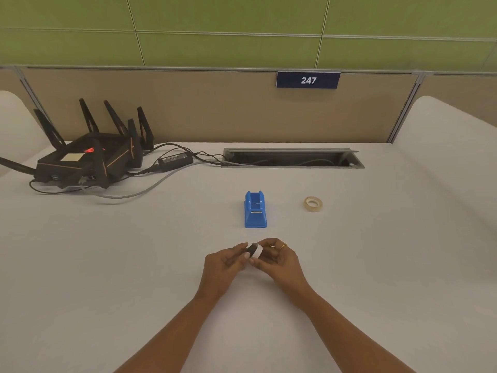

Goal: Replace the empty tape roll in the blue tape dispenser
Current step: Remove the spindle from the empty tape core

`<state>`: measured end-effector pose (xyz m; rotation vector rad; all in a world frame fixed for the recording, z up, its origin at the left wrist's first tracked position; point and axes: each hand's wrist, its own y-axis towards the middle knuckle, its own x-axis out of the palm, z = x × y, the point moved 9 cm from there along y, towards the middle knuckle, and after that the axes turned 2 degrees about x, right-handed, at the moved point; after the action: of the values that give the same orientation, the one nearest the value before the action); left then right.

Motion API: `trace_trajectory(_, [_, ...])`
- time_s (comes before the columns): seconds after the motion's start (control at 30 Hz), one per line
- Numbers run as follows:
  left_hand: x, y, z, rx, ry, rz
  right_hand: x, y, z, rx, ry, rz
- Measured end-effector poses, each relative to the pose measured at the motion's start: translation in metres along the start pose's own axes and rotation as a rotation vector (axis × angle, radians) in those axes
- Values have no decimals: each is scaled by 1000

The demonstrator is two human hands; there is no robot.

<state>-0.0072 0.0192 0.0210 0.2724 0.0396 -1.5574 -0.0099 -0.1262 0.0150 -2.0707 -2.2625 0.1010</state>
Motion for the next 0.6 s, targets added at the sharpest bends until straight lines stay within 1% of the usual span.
trace_trajectory(0.07, [2, 1, -3, -18, -33, -21, 0, 1, 0, -1, -10, -8])
trace_trajectory(0.17, [4, 3, -4, -24, -16, -48, -1, 2, 4, 27, -30, -10])
trace_trajectory(0.37, [5, 4, 3, 31, 18, -108, 3, 2, 5, 27, -72, -44])
trace_trajectory(0.6, [3, 5, 2, 51, 56, -106, 6, 2, 2, 29, -92, -83])
